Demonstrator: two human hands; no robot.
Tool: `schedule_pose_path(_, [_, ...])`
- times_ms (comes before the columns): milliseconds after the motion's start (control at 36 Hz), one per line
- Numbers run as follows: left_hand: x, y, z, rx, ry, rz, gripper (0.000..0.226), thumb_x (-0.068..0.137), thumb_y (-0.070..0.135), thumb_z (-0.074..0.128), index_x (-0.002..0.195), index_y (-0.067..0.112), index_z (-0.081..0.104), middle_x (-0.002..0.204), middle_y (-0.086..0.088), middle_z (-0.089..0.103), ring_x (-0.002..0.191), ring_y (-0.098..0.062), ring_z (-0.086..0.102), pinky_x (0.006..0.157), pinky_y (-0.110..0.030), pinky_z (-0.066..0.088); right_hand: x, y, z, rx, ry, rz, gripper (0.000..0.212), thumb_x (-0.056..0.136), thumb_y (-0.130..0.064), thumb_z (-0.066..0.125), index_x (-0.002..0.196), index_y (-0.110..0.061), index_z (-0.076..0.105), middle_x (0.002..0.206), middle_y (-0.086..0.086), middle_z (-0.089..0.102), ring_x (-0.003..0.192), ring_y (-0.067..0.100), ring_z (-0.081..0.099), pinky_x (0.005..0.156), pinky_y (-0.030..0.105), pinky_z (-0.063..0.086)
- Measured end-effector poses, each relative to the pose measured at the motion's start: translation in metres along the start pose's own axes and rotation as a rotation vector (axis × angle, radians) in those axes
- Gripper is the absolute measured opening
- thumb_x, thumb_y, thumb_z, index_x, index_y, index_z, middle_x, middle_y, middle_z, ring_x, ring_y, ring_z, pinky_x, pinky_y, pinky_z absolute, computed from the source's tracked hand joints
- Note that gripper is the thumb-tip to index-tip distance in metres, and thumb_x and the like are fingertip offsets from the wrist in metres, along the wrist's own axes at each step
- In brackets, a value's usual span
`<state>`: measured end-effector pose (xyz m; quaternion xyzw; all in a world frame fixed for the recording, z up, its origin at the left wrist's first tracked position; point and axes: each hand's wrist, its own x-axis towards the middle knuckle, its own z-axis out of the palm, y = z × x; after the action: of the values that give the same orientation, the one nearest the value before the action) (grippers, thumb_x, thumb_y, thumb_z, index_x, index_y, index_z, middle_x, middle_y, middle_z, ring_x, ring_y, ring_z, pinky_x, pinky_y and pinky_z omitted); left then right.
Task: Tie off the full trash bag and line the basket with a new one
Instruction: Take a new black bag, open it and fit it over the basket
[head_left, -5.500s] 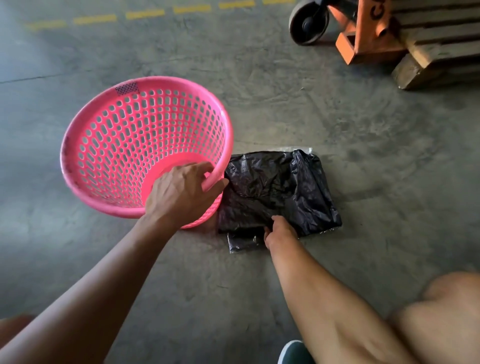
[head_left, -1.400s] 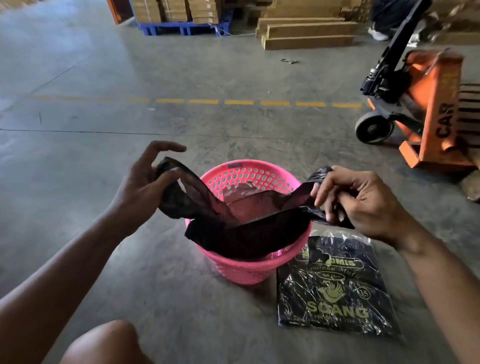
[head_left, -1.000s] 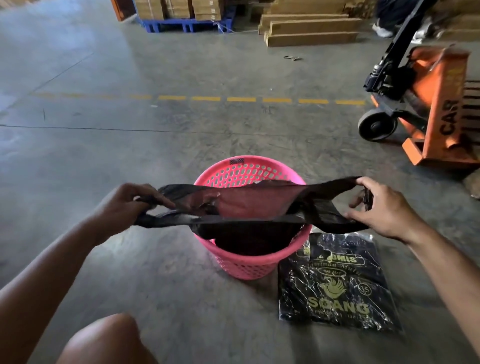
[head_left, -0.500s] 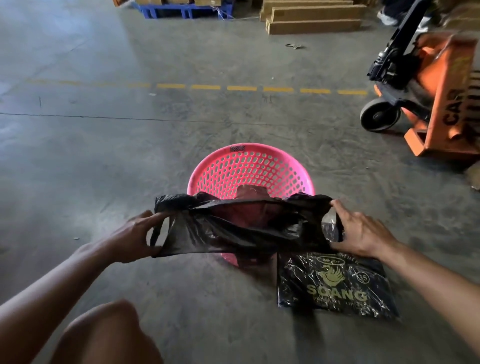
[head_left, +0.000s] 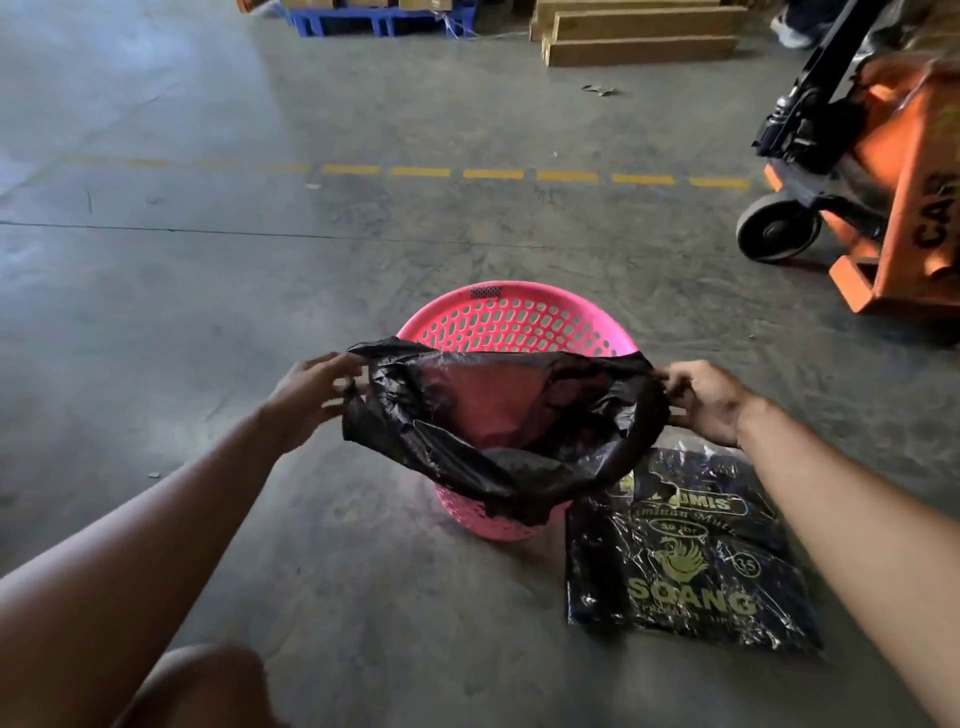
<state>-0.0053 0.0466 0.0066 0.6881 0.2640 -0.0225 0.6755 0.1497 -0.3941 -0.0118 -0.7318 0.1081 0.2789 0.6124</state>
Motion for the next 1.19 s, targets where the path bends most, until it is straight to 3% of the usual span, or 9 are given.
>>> schedule_pose_path(139, [0.013, 0.005, 0.017, 0.066, 0.231, 0.04, 0.012, 0.083, 0.021, 0.074, 0.086, 0.018, 0.063, 0.088, -0.009, 0.067, 0.07, -0.018, 0.071, 0.071, -0.035, 0.053, 0.007, -0.014, -0.004, -0.008, 0.287, -0.033, 0.017, 0.082, -0.018, 0.049, 0.076, -0.016, 0.065, 0.081, 0.005, 0.069, 0.067, 0.015, 0.063, 0.062, 0.028, 0.04])
schedule_pose_path(278, [0.007, 0.017, 0.017, 0.406, 0.635, 0.343, 0.012, 0.082, 0.035, 0.069, 0.083, 0.025, 0.062, 0.109, -0.003, 0.06, 0.089, -0.018, 0.065, 0.081, -0.027, 0.043, 0.003, -0.034, -0.006, -0.312, 0.467, -0.424, 0.019, 0.073, -0.034, 0.052, 0.066, -0.024, 0.067, 0.075, 0.002, 0.07, 0.065, 0.014, 0.066, 0.064, 0.03, 0.046])
schedule_pose_path(389, [0.018, 0.026, 0.023, 0.703, 0.226, 0.666, 0.022, 0.073, 0.036, 0.068, 0.095, 0.036, 0.069, 0.124, -0.002, 0.048, 0.12, -0.02, 0.057, 0.102, -0.039, 0.05, -0.009, -0.059, 0.014, -0.704, 0.212, -0.604, 0.019, 0.079, -0.027, 0.058, 0.082, -0.031, 0.076, 0.103, 0.001, 0.067, 0.106, 0.014, 0.061, 0.092, 0.029, 0.047])
schedule_pose_path(500, [0.028, 0.041, 0.042, 1.047, -0.072, 0.56, 0.047, 0.064, 0.066, 0.066, 0.108, 0.047, 0.07, 0.155, -0.011, 0.028, 0.145, -0.032, 0.036, 0.121, -0.045, 0.034, -0.009, -0.061, 0.036, -1.013, 0.006, -0.431, 0.037, 0.069, -0.045, 0.061, 0.099, -0.033, 0.08, 0.162, 0.02, 0.026, 0.151, 0.028, 0.029, 0.124, 0.035, 0.024])
schedule_pose_path(611, [0.044, 0.045, 0.055, 1.211, -0.166, 0.454, 0.036, 0.076, 0.049, 0.076, 0.111, 0.041, 0.072, 0.159, -0.02, 0.029, 0.156, -0.032, 0.02, 0.123, -0.044, 0.031, -0.004, -0.056, 0.047, -1.062, -0.056, -0.314, 0.017, 0.083, -0.039, 0.072, 0.097, -0.034, 0.079, 0.169, 0.02, 0.011, 0.156, 0.027, 0.017, 0.125, 0.031, 0.019])
schedule_pose_path(694, [0.051, 0.044, 0.061, 1.15, -0.134, 0.489, 0.02, 0.079, 0.035, 0.081, 0.097, 0.039, 0.074, 0.147, -0.013, 0.048, 0.144, -0.023, 0.043, 0.116, -0.029, 0.034, -0.001, -0.05, 0.047, -1.047, -0.069, -0.367, 0.014, 0.082, -0.026, 0.08, 0.076, -0.035, 0.071, 0.156, 0.016, 0.035, 0.146, 0.028, 0.035, 0.115, 0.023, 0.025])
schedule_pose_path(833, [0.057, 0.047, 0.065, 1.022, -0.005, 0.541, 0.01, 0.082, 0.025, 0.079, 0.09, 0.028, 0.074, 0.121, -0.012, 0.065, 0.132, -0.027, 0.051, 0.102, -0.032, 0.041, 0.007, -0.049, 0.05, -0.948, 0.078, -0.489, 0.019, 0.081, -0.022, 0.081, 0.071, -0.028, 0.066, 0.12, 0.01, 0.058, 0.121, 0.026, 0.057, 0.092, 0.017, 0.032])
schedule_pose_path(944, [0.058, 0.046, 0.067, 0.933, 0.094, 0.521, 0.012, 0.09, 0.028, 0.072, 0.1, 0.023, 0.073, 0.104, -0.007, 0.064, 0.104, -0.031, 0.066, 0.083, -0.031, 0.043, 0.012, -0.048, 0.055, -0.837, 0.229, -0.56, 0.02, 0.087, -0.028, 0.074, 0.072, -0.025, 0.061, 0.103, 0.01, 0.067, 0.104, 0.028, 0.064, 0.079, 0.024, 0.036])
schedule_pose_path(1194, [0.06, 0.044, 0.068, 0.624, 0.283, 0.526, 0.017, 0.083, 0.041, 0.069, 0.073, 0.03, 0.06, 0.065, 0.008, 0.064, 0.063, -0.018, 0.061, 0.063, -0.033, 0.046, 0.018, -0.046, 0.058, -0.626, 0.509, -0.659, 0.03, 0.088, -0.044, 0.069, 0.075, -0.019, 0.058, 0.071, 0.002, 0.063, 0.074, 0.029, 0.063, 0.068, 0.035, 0.045])
